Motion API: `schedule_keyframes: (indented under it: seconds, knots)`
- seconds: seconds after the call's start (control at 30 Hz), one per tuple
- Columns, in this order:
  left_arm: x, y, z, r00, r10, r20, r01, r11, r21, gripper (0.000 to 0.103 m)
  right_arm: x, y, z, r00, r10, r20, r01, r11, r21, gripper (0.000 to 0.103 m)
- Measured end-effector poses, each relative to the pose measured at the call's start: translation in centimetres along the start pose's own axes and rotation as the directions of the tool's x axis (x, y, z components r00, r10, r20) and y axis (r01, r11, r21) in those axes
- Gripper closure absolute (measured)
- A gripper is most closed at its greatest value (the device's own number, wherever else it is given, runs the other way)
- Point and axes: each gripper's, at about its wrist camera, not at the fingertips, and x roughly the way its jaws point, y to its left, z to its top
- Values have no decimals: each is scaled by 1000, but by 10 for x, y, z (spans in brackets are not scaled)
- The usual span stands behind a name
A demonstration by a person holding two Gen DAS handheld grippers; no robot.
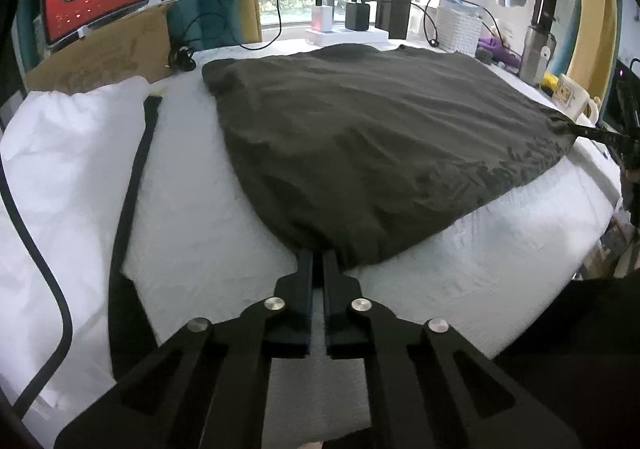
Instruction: Fold small clothes
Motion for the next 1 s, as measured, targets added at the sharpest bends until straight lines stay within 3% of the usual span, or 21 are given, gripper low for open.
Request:
schedule_keyframes:
  seconds: [0.23,0.37,0.57,0.73,0.93,0.97,1.0]
  knots:
    - [-27,18,11,996,65,56,-62,997,-55,103,-19,2,18,999,-28,46,30,999,-39,93]
    - [-30,26,7,995,97,36,-95,994,-62,103,-18,2,14,999,-32,31,33,999,-41,93]
    - [-15,21,-8,995,82,-53,-84,996,-28,103,8,-8,-13,997,-55,-51,54,998,-15,93]
    - [-22,23,-4,997,55,-59,-57,998,-35,102,3,-7,-15,998,-58,-36,58,998,-8,93]
    - [-22,34,1,998,16,-67,-25,989,-149,101,0,-5,-13,997,-65,-30,65,998,-12,93]
    - [-21,34,2,998,11,-68,-22,987,-160,97,0,-5,-14,997,-66,-30,66,998,-11,93]
    - [-21,34,3,998,6,-66,-17,985,-170,80,-1,-5,-14,997,-66,-28,66,998,-10,93]
